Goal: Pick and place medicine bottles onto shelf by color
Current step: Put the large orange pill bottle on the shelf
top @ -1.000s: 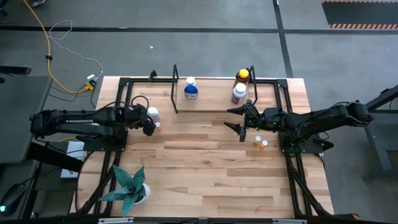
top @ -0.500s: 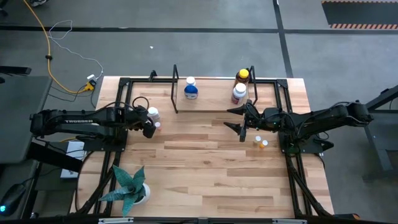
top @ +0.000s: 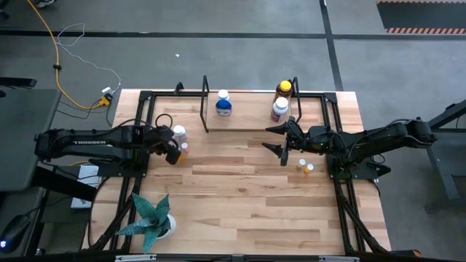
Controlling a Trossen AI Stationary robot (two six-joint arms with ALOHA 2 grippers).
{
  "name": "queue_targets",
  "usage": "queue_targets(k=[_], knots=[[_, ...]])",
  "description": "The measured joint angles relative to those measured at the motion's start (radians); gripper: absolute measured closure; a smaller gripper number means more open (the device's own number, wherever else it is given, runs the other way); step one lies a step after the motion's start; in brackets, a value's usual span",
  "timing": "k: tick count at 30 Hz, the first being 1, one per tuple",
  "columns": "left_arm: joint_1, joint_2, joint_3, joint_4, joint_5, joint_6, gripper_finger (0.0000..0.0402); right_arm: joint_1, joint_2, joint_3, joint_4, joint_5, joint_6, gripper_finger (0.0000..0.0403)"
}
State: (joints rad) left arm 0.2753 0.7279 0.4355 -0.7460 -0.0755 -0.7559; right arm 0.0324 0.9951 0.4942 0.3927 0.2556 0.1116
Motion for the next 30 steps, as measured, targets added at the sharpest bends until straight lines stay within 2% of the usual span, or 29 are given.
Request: queue_targets(k=[4, 11, 15, 20, 25, 30], knots=[[-0.046, 0.0, 0.0, 0.085, 0.032, 0.009, 0.0191, 0.0, 0.0, 0.0, 0.0, 0.0, 0.0, 0.0112], [-0.127, 0.019, 0.0, 0.386, 0.058, 0.059, 0.0191, 0.0, 0.0, 0.0, 0.0, 0.0, 0.0, 0.0112], [-0.154, 0.092, 0.066, 0.422, 0.059, 0.095, 0.0191, 0.0, 0.0, 0.0, 0.0, 0.0, 0.0, 0.0112], [-0.157, 0.269, 0.261, 0.411, 0.026, 0.219, 0.0191, 0.0, 0.0, 0.0, 0.0, 0.0, 0.0, 0.0112], [-0.107, 0.487, 0.53, 0.276, -0.057, 0.409, 0.0191, 0.0, 0.0, 0.0, 0.001, 0.0, -0.001, 0.0112], [-0.018, 0.702, 0.783, 0.129, -0.023, 0.553, 0.0191, 0.0, 0.0, 0.0, 0.001, 0.0, -0.008, 0.0112]])
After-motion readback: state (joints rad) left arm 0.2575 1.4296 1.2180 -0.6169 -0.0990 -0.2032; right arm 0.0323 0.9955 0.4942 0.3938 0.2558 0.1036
